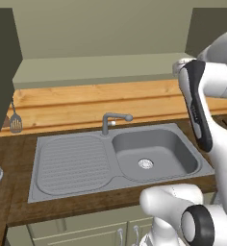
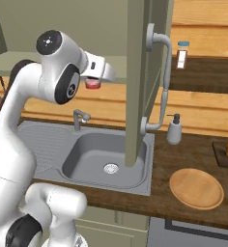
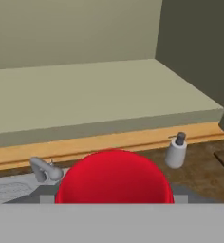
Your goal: From the different types of pastries on the counter, select a croissant and place it on the cutting board. Then retrieve a jar of jam from the cabinet and place it alongside the croissant on the cutting board.
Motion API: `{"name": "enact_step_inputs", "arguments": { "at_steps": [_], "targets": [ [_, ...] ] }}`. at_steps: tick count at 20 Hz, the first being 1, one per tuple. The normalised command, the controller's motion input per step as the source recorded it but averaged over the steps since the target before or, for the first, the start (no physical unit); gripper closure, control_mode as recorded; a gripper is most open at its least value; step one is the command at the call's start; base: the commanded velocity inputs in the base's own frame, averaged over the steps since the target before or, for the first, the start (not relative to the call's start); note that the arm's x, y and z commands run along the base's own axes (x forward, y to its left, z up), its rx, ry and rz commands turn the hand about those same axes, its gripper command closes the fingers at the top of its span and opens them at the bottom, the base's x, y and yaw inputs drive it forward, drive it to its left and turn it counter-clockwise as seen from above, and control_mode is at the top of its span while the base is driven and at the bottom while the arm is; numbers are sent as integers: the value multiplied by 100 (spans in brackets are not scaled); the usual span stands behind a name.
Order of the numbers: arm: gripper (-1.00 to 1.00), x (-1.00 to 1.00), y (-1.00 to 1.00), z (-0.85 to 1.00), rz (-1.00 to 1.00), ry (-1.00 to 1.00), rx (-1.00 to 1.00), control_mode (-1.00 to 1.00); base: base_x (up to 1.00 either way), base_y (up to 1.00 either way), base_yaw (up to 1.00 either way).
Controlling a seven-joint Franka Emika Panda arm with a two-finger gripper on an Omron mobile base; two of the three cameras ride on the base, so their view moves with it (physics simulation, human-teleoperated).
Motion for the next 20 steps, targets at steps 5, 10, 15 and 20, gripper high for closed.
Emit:
{"name": "enact_step_inputs", "arguments": {
  "at_steps": [5,10,15,20],
  "targets": [
    [100,-100,31,1,12,2,0,-100,0,0,0],
    [100,-100,42,-1,5,3,0,-100,0,0,0],
    [100,-60,32,-1,0,2,0,-100,0,0,0],
    [100,0,8,0,0,0,0,-100,0,0,0]
  ]
}}
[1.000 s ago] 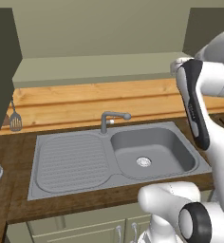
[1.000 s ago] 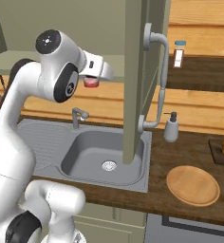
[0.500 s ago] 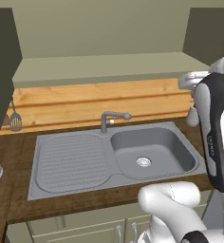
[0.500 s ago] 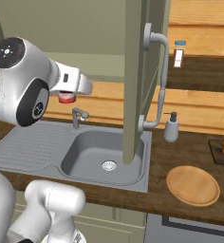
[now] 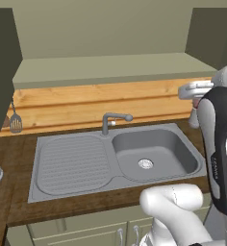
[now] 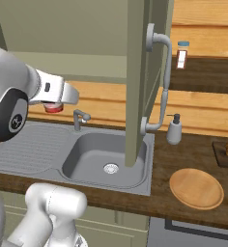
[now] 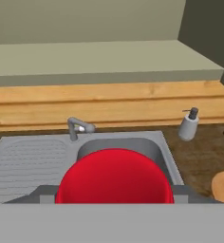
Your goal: From the different types of pastries on the counter, select a croissant and place it on the cutting board. Then retrieve a jar of jam from the cabinet and place it alongside the croissant on the cutting board.
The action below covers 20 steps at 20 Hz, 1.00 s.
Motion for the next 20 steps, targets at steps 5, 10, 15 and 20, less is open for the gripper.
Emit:
{"name": "enact_step_inputs", "arguments": {
  "at_steps": [5,10,15,20],
  "targets": [
    [100,-15,6,0,0,0,0,100,-50,5,0],
    [100,0,0,0,0,0,0,100,-100,16,0],
    [100,0,0,0,0,0,0,100,-100,22,0],
    [100,0,0,0,0,0,0,100,-99,4,0]
  ]
}}
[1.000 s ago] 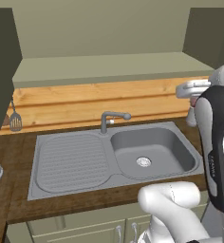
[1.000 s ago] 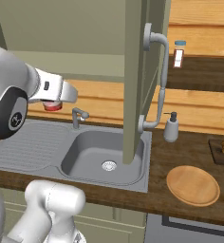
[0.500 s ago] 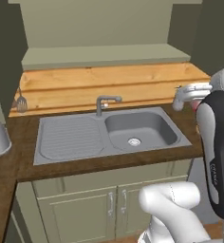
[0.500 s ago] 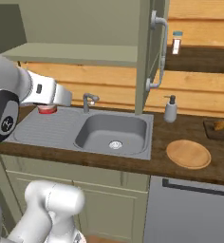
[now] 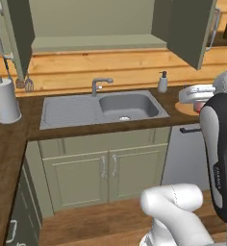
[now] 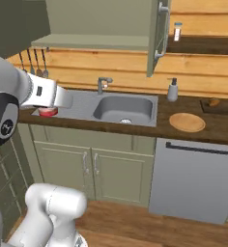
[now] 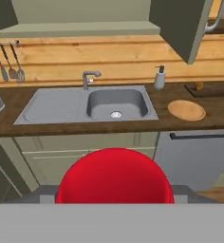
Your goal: From the different types of pastries on the counter, select a croissant and place it on the cutting board. Then retrieve a jar of jam from the cabinet and place it alongside the croissant on the cutting board.
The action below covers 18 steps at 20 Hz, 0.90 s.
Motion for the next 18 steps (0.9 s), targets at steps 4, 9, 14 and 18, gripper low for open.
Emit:
{"name": "enact_step_inputs", "arguments": {
  "at_steps": [4,9,14,18],
  "targets": [
    [100,0,0,0,0,0,0,100,-93,-58,0],
    [100,0,0,0,0,0,0,100,-48,-92,3],
    [100,0,0,0,0,0,0,100,0,-100,3],
    [100,0,0,0,0,0,0,100,-6,-100,3]
  ]
}}
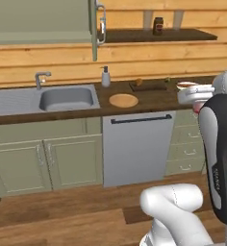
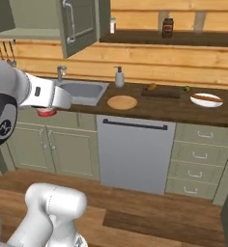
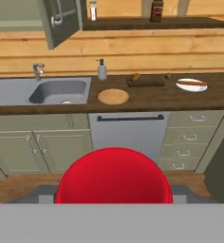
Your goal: From the different types of pastries on the counter, select a croissant and place it on the cutting board. Then retrieve a jar of jam from the cabinet and place it alongside the croissant on the cutting board.
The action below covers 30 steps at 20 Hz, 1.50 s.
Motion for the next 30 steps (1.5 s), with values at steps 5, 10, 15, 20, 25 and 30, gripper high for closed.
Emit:
{"name": "enact_step_inputs", "arguments": {
  "at_steps": [5,10,15,20,25,30],
  "targets": [
    [100,0,0,0,0,0,0,100,37,-76,10],
    [100,0,0,0,0,0,0,100,100,-8,20],
    [100,0,0,0,0,0,0,100,43,-83,9],
    [100,0,0,0,0,0,0,100,26,-59,0],
    [100,0,0,0,0,0,0,100,100,13,-2],
    [100,0,0,0,0,0,0,100,73,0,-12]
  ]
}}
